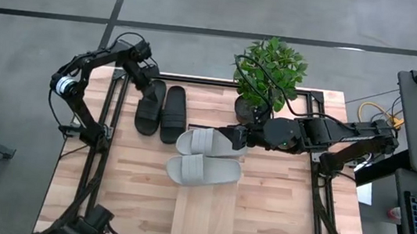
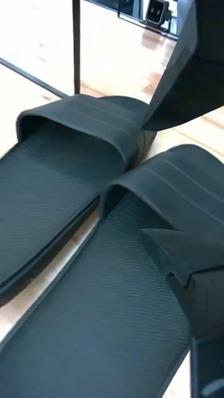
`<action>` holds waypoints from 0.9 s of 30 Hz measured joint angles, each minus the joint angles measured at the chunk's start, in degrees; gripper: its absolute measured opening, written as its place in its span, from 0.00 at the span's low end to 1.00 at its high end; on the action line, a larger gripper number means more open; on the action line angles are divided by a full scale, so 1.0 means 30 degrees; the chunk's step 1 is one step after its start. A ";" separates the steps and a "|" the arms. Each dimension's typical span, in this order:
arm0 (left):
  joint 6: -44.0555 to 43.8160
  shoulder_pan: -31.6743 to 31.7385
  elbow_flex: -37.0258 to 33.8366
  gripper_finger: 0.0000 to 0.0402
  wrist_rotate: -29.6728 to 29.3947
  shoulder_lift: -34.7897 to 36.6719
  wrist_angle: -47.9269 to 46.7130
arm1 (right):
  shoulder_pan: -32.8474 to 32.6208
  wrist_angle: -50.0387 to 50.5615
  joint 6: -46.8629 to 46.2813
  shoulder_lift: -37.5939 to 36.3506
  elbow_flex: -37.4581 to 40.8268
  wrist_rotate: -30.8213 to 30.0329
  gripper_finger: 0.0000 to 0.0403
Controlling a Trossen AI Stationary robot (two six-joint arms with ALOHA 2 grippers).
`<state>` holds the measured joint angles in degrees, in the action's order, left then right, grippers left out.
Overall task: Pick and place slides into the shelf
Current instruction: Put the left black slipper on the shelf
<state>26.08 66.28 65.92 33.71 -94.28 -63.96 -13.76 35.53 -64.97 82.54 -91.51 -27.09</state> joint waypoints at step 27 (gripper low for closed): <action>0.0031 -0.0007 -0.2871 0.64 0.0670 0.0000 0.0823 | 0.0007 0.0073 0.0017 0.0000 0.0001 -0.0007 0.54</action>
<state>26.17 66.26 57.30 35.71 -94.28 -61.49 -13.74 35.75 -64.92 82.54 -91.50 -27.11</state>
